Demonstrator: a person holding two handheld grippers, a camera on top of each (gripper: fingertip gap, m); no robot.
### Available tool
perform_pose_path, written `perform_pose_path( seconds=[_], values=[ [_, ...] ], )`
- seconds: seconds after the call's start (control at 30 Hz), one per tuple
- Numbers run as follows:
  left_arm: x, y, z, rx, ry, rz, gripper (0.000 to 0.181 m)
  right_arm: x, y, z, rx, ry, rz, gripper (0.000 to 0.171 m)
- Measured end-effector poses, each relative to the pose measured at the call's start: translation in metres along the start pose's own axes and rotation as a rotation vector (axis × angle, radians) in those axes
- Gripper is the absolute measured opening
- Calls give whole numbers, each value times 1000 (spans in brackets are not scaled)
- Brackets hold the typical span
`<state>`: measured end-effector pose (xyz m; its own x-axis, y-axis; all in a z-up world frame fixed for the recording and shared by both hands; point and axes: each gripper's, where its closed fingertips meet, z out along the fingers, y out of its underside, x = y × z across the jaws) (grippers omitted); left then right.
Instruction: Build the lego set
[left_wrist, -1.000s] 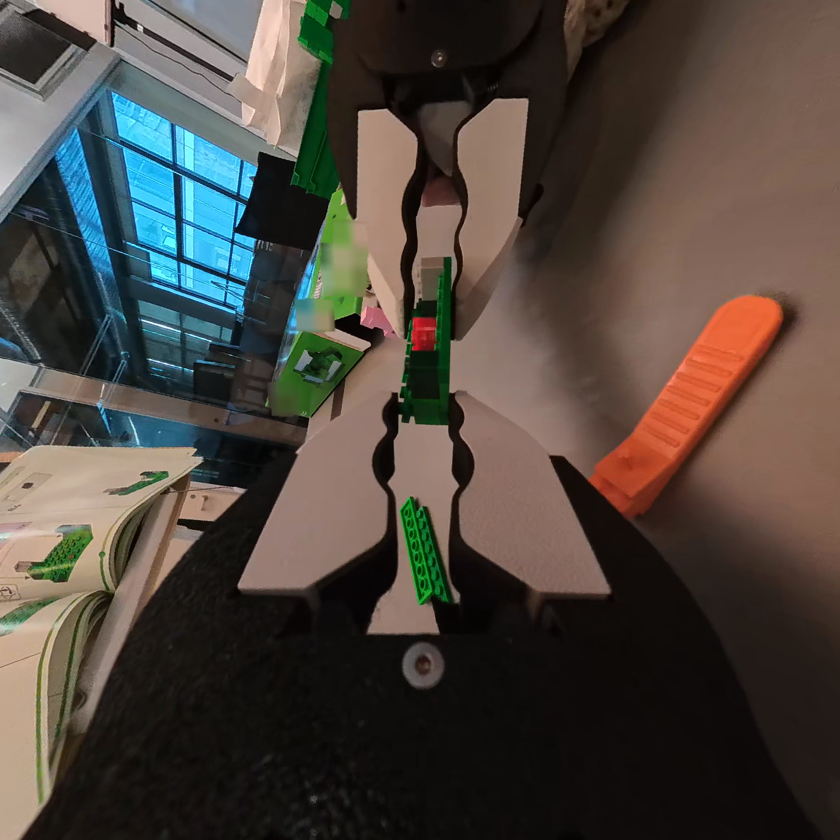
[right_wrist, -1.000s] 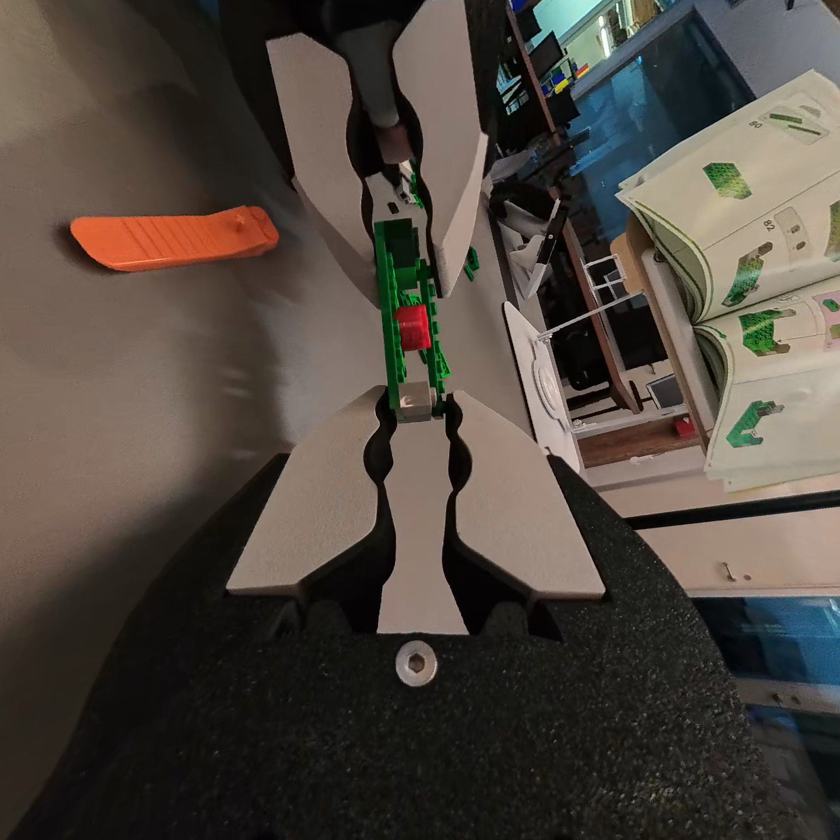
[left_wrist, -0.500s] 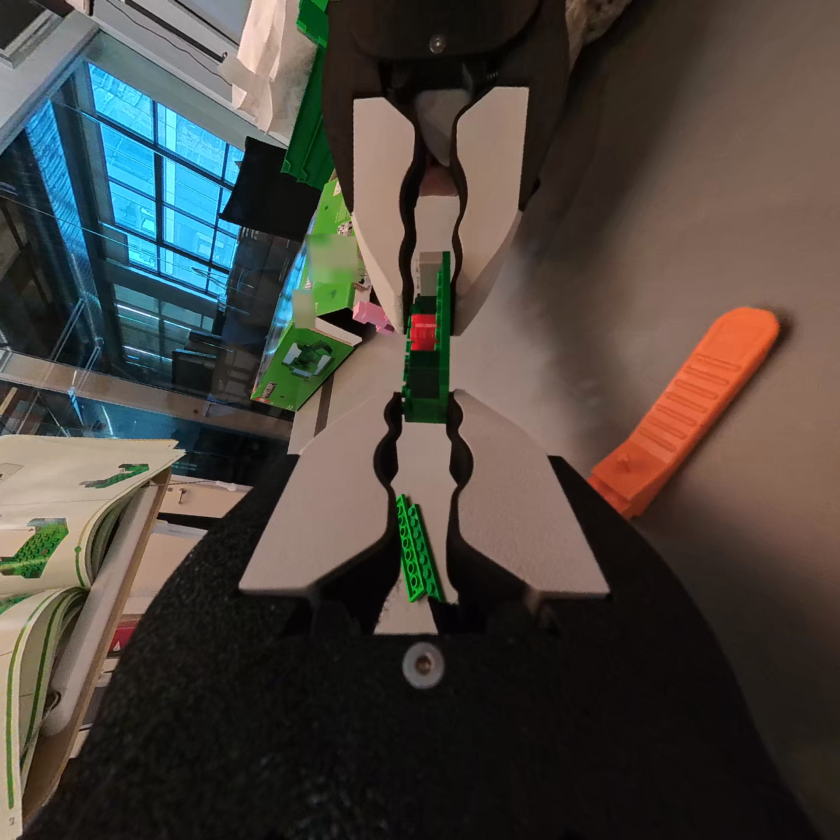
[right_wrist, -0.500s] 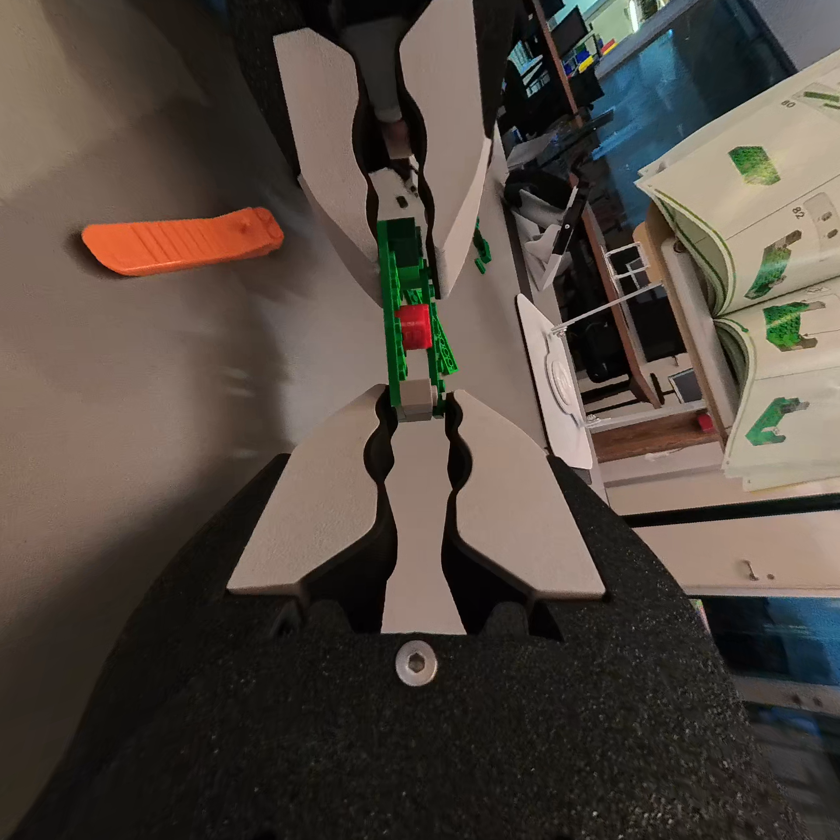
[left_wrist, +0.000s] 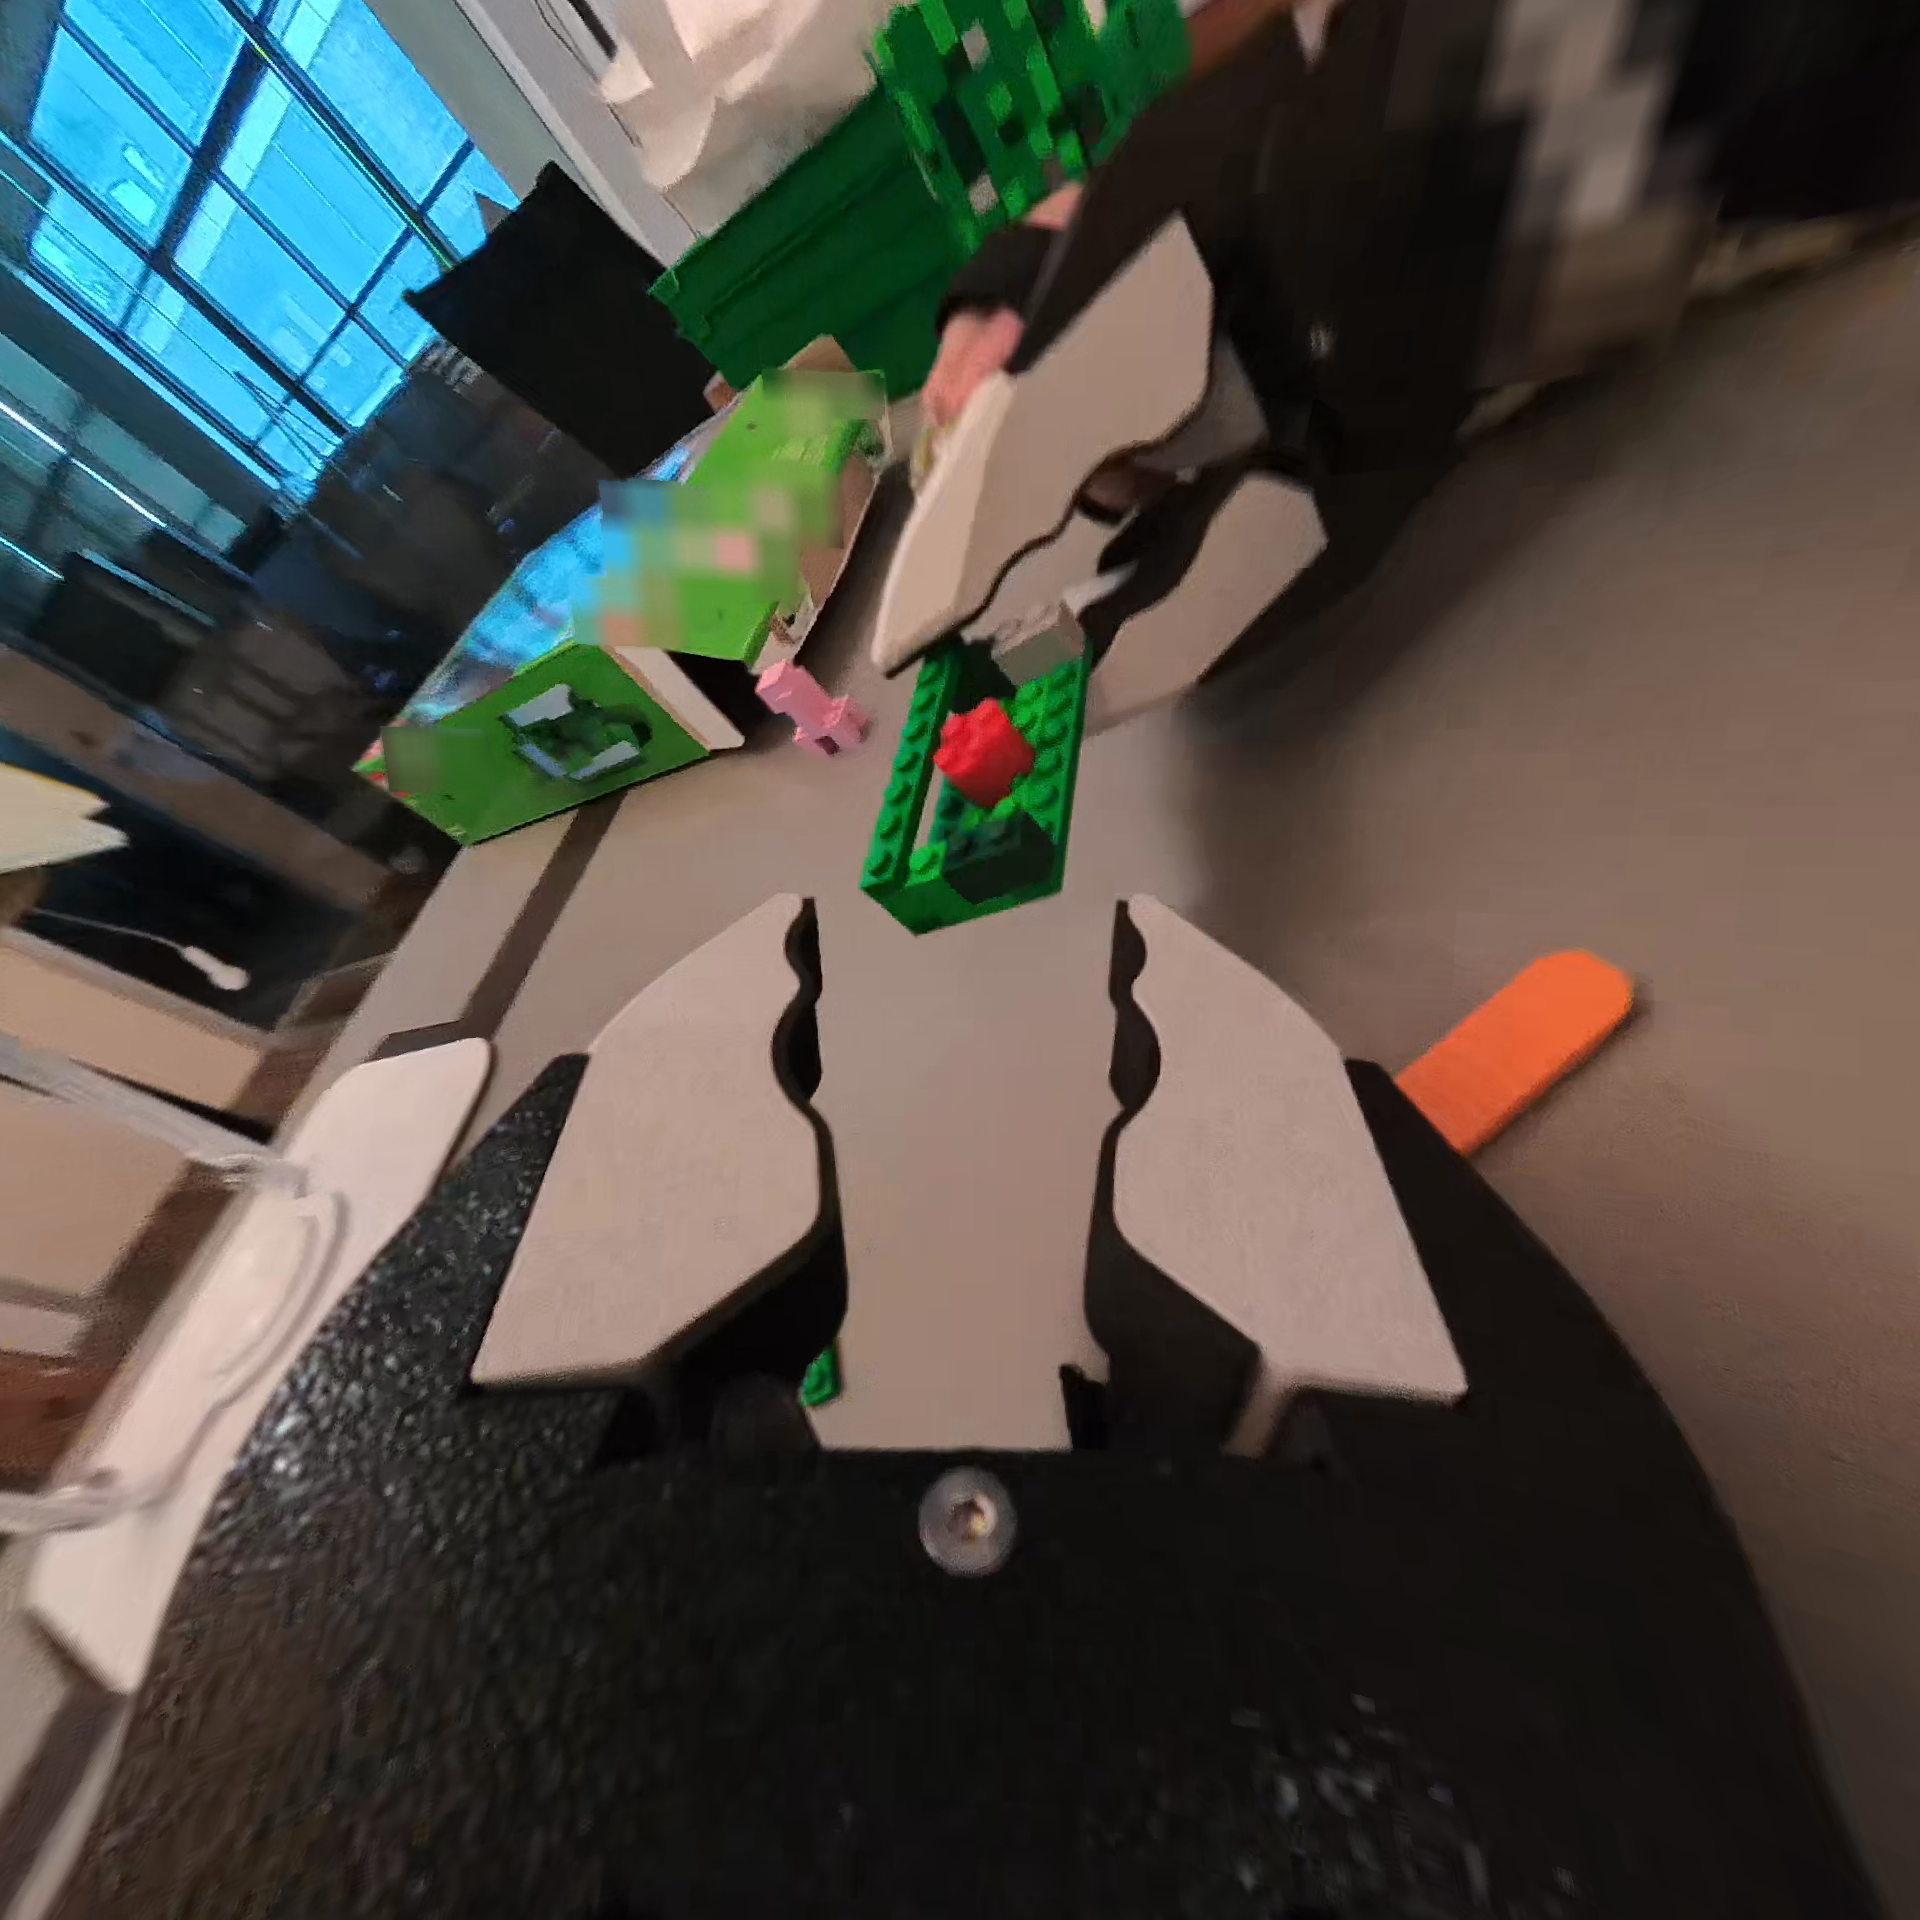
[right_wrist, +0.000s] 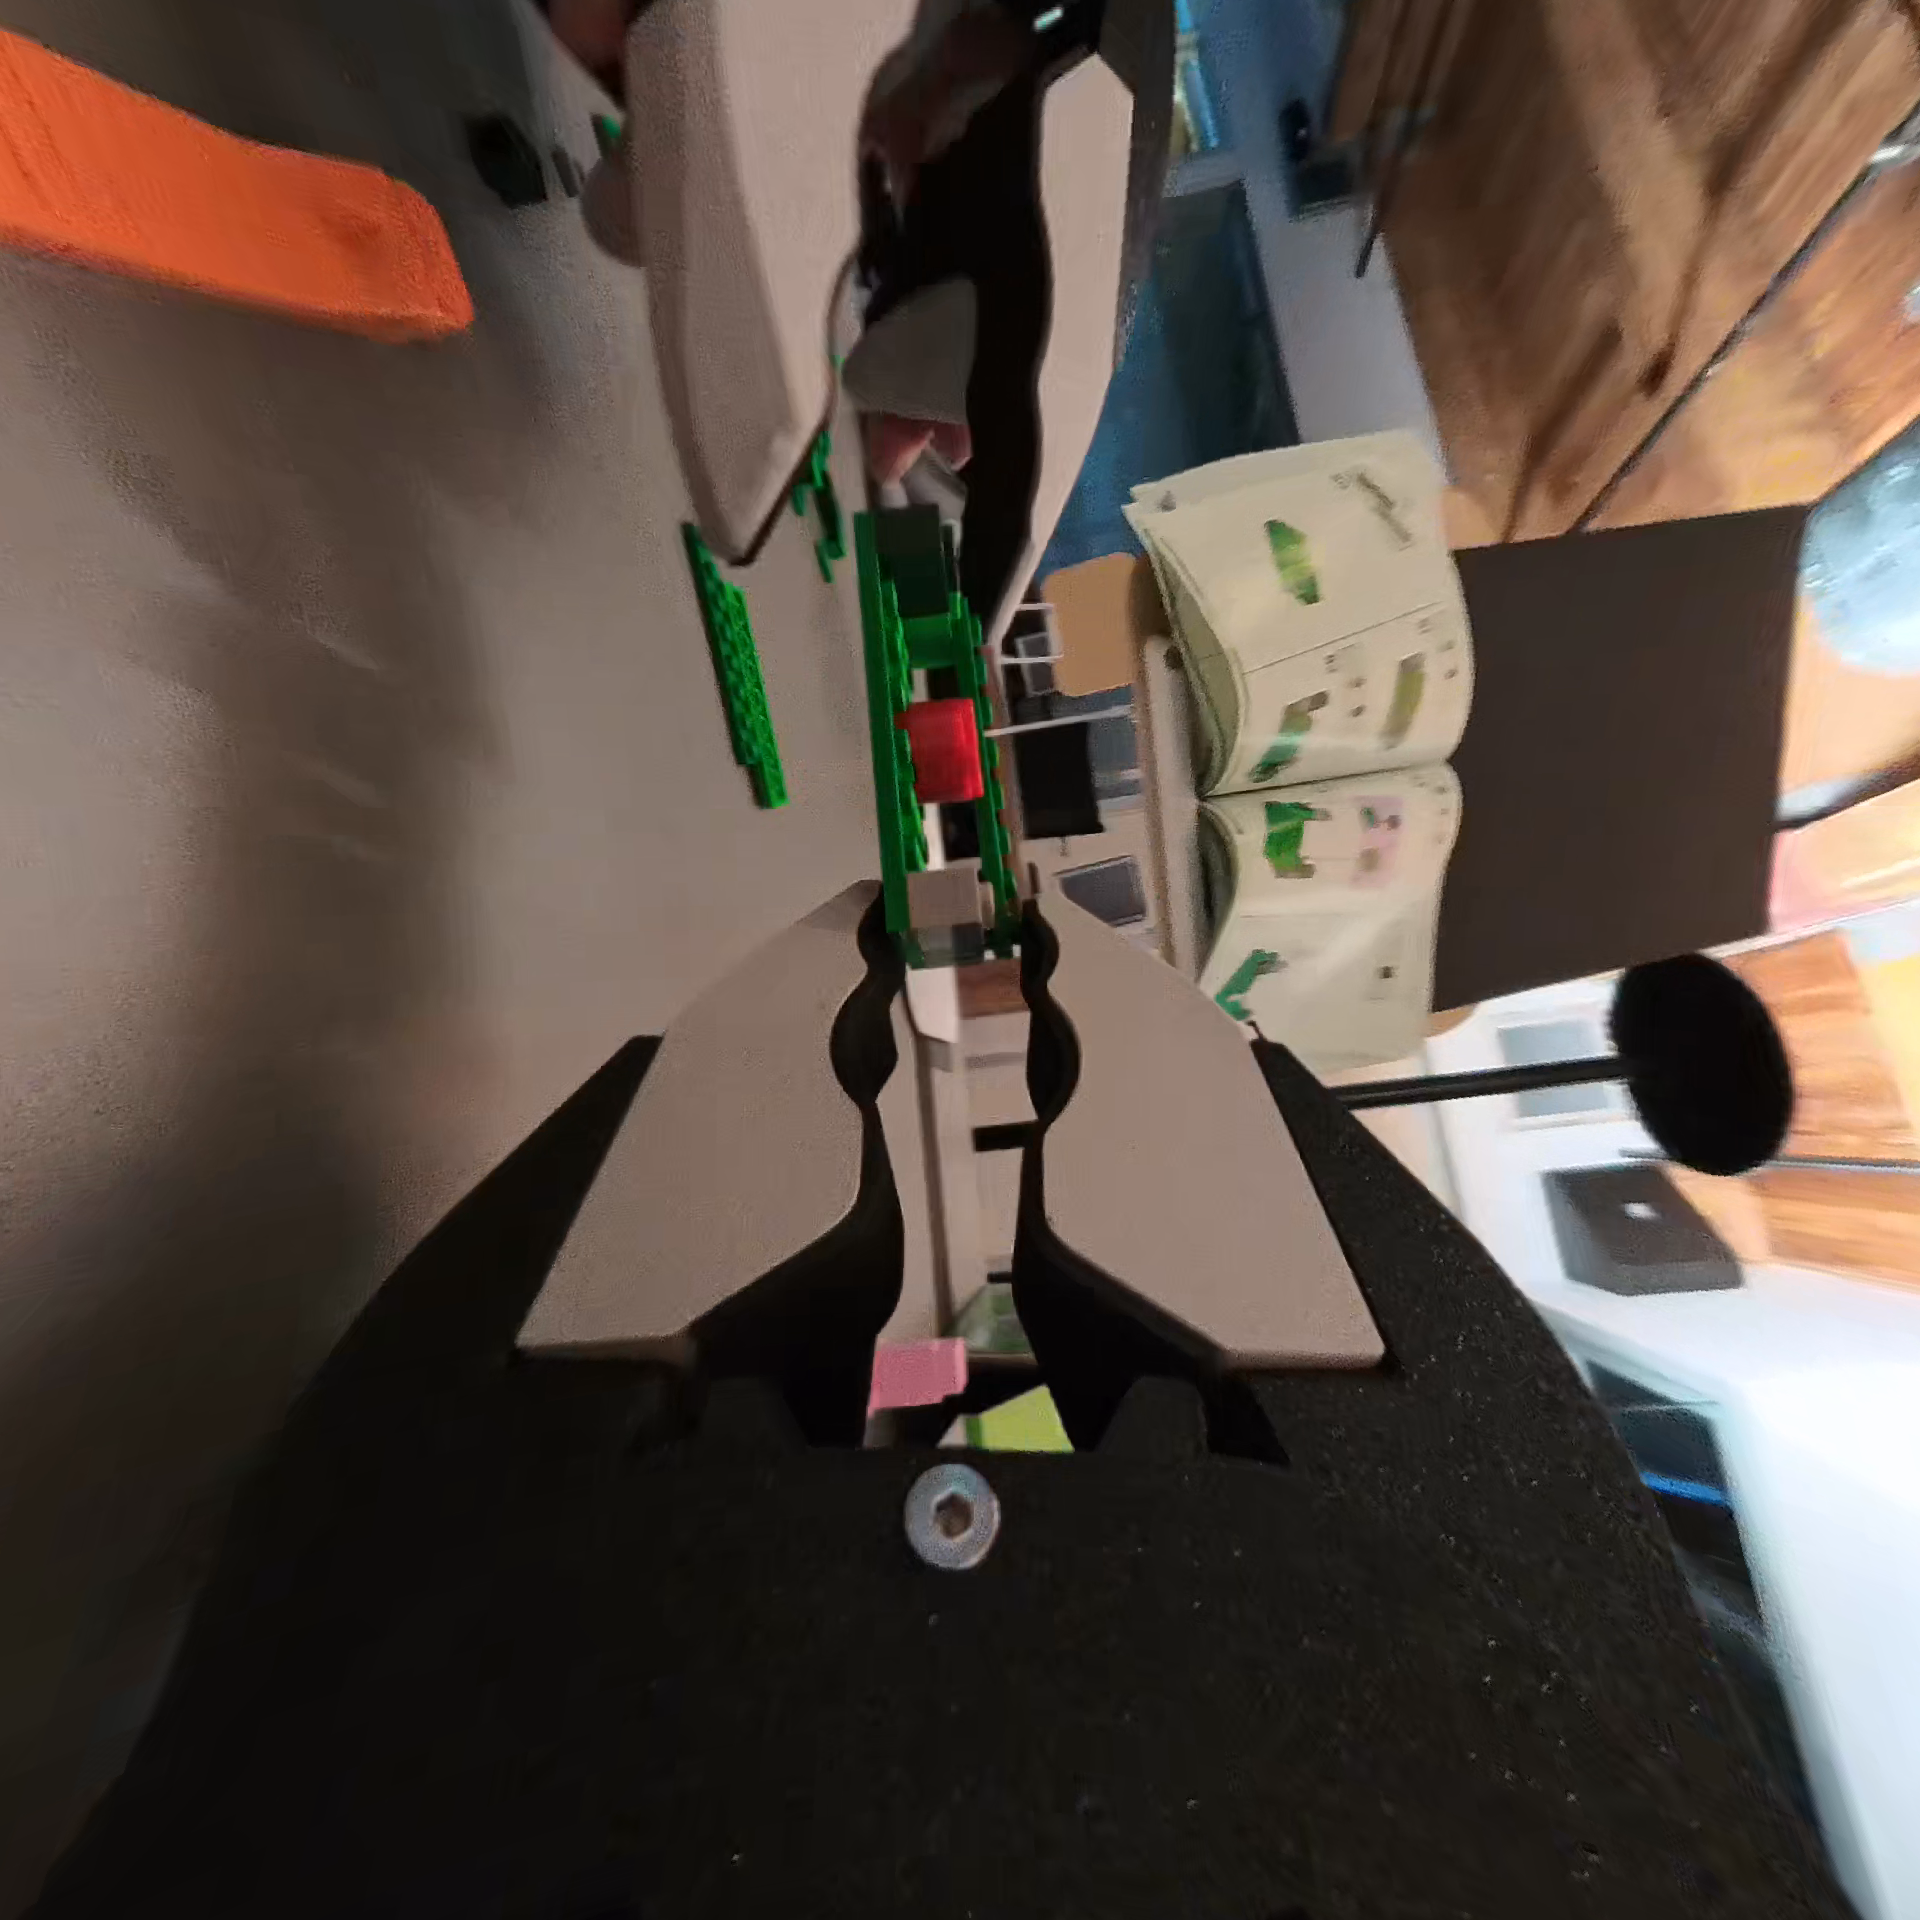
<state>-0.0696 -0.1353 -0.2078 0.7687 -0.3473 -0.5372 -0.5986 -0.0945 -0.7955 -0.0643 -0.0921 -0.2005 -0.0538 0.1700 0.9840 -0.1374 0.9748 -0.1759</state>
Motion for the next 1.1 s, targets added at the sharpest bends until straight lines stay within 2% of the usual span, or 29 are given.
perform_pose_path(
  seconds=[0.1, 0.23, 0.37, 0.4, 0.47, 0.57, 0.67, 0.77, 0.9, 0.97, 1.1],
  values=[
    [1, -7, 1, 23, 33, -116, 52, 5, -7, -2, 22, 44, -24, 21],
    [6, -7, 4, 11, 41, -127, 39, 5, -11, -3, 32, 54, -52, 21],
    [6, -9, 0, 7, 37, -156, 38, 8, -16, -4, 53, 80, -51, 21],
    [6, -8, -3, 2, 20, -163, 38, 8, -18, -4, 60, 83, -51, 22],
    [3, -2, -12, -30, -39, -170, 38, 0, -15, -2, 51, 32, -22, 36],
    [-10, 18, -40, -87, -141, -174, 38, -17, -5, 1, 50, -129, 147, 40],
    [-33, 39, -75, -126, -232, -179, 38, -33, -4, 4, 88, -385, 430, 34],
    [-57, 53, -98, -126, -283, -229, 38, -39, -1, 25, 67, -605, 610, 34],
    [-66, 65, -113, -100, -269, -278, 38, -54, 8, 60, 1, -882, 634, 34],
    [-67, 69, -116, -105, -258, -275, 38, -61, 15, 76, -23, -960, 584, 30],
    [-63, 66, -119, -92, -213, -266, 38, -61, 15, 95, 7, -1131, 673, 28]
  ],
)
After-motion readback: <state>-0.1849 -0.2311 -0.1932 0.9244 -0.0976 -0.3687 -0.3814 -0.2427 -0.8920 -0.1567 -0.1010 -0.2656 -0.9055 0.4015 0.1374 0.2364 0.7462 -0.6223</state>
